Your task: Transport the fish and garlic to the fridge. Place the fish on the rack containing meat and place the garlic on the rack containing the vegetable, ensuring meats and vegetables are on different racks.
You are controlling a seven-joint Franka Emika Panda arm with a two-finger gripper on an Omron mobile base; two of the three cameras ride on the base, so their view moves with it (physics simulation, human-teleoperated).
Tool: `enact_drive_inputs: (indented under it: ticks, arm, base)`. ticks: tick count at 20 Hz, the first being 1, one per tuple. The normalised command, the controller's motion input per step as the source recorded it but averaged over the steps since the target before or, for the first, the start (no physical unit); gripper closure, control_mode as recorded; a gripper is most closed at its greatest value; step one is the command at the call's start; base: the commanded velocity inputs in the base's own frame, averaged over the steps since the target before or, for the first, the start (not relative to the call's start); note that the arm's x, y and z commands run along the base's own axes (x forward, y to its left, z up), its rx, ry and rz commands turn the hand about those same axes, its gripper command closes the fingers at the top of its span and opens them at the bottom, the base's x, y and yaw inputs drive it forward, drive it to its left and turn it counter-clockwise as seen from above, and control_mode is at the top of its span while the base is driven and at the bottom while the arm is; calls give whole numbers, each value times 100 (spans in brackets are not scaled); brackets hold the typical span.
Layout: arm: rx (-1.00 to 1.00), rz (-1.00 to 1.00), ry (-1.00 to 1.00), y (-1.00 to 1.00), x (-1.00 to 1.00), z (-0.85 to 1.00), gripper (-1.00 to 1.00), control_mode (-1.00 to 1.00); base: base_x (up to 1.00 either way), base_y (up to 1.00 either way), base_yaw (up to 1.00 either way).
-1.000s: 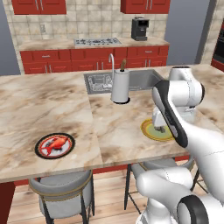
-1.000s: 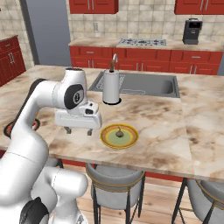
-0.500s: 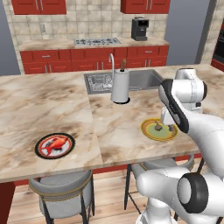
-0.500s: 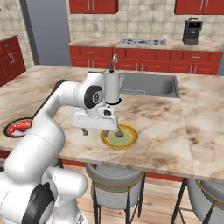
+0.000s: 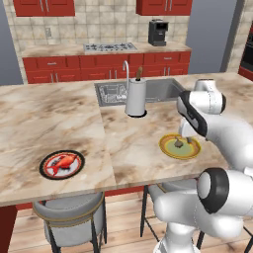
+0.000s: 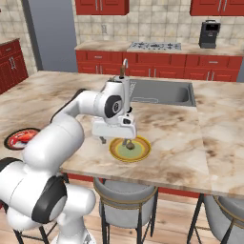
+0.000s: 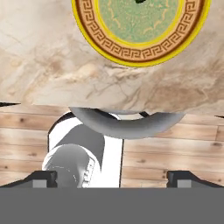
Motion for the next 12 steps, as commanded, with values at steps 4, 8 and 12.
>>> enact_drive_inputs:
  ticks: [4,8,12]
  arm:
    - [0,0,-11,0,64,-25,-100,-100]
    - [1,0,-8,0,52,-31,-100,-100]
    - [0,0,-2,0,28,-39,-100,-100]
  base:
    - [0,0,0]
    - [0,0,0]
    - [0,0,0]
